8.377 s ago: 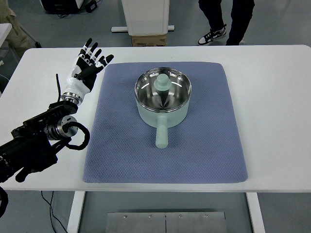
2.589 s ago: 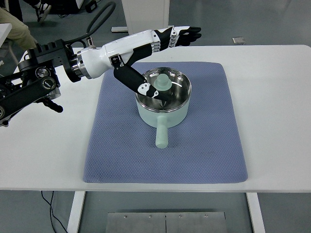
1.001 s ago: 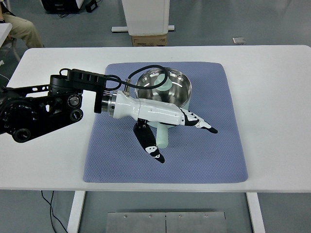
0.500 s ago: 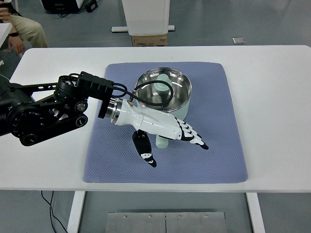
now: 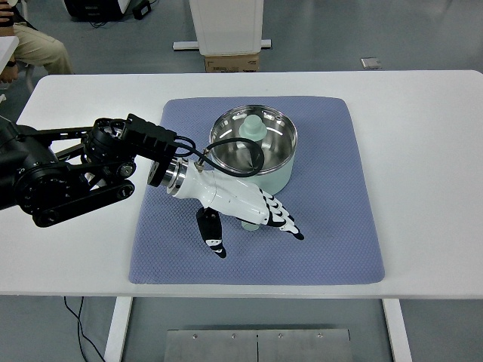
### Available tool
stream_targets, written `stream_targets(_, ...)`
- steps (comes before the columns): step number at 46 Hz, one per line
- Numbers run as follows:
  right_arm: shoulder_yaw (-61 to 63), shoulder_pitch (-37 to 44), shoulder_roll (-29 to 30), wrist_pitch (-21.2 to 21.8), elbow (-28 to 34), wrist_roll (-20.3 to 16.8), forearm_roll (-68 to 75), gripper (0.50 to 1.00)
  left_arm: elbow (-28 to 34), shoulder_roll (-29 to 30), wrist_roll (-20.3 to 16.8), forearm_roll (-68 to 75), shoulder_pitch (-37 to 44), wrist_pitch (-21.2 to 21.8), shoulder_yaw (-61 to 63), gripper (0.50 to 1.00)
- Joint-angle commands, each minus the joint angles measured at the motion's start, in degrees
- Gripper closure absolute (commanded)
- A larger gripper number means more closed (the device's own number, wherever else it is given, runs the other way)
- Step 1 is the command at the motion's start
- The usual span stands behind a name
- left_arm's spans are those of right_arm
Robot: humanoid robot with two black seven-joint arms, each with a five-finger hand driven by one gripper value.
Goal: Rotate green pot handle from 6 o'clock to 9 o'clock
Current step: 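Lower the left hand onto the green handle nearest the robot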
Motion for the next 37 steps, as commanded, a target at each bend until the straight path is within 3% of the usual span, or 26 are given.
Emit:
stream_targets(1,0.00,0.00,0.00,0.00,0.00,0.00,0.01,0.500,0.32,0.01,0.00,0.02,-0.12,-0.01,0.53,0.500)
stream_targets(37,0.00,0.00,0.00,0.00,0.00,0.00,-0.07,0.500,0.41,-2.98,0.00,0.37,-4.68,-0.01,5.90,0.500)
